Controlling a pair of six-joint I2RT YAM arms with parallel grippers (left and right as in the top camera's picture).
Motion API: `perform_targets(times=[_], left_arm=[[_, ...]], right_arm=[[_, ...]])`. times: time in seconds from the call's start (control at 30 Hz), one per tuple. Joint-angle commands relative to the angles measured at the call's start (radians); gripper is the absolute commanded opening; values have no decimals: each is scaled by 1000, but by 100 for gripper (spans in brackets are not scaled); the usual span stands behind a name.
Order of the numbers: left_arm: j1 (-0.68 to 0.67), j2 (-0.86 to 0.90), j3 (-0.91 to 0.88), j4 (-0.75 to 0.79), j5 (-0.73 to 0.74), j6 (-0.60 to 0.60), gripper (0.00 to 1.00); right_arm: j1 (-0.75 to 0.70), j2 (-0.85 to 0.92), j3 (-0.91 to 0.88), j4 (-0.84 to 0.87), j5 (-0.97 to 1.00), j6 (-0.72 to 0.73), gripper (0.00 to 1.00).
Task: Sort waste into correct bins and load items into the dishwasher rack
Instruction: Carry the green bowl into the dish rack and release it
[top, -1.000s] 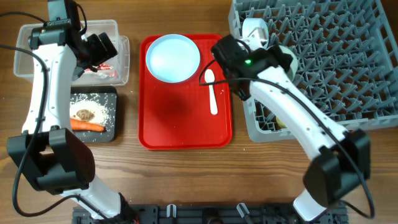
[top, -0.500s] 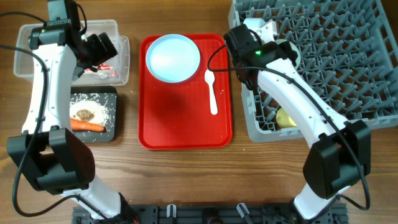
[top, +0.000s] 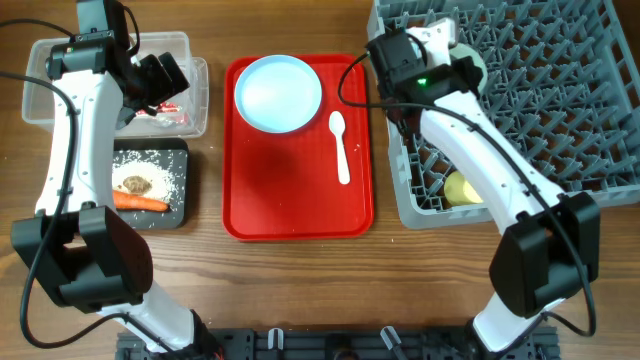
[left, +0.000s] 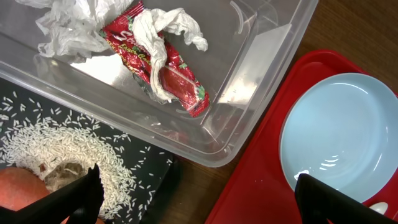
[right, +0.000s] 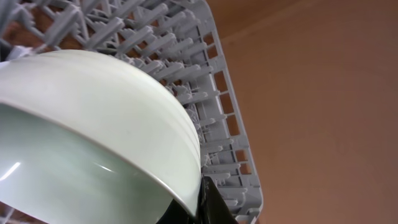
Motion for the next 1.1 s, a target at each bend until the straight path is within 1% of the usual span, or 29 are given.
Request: perform_targets(times=[0.0,0.27,0.43,0.5,0.57,0.63,0.73,0.87,0.9,1.0,1.07], left_arm=[[4,-24,13,0,-13,8,100],[4,-24,13,0,-13,8,100],[4,-24,13,0,-13,8,100],[4,-24,13,0,-13,8,100],[4,-24,13,0,-13,8,100],[4,-24,13,0,-13,8,100],[4,-24,13,0,-13,8,100],[4,-24,13,0,-13,8,100],[4,-24,13,0,-13,8,100],[4,-24,13,0,-13,8,100],[4,-24,13,-1,-13,8,100]], right_arm=[[-15,40,-3,11,0,25,4],[-15,150,-3,11,-16,14,4],[-12,164,-3,-23,-19,14,4],[-9,164,-3,-48,-68,14,4],[-6,164,-3,-104,-174,14,4],[-6,164,-3,-138,-240,14,4],[-6,164,-3,-167,-333,14,4],[-6,164,-3,-179,-406,14,4],[-6,164,-3,-185,-423,14,5],[-6,163,-1,-205,-521,13,12],[-6,163,-1,-220,-604,14,12]])
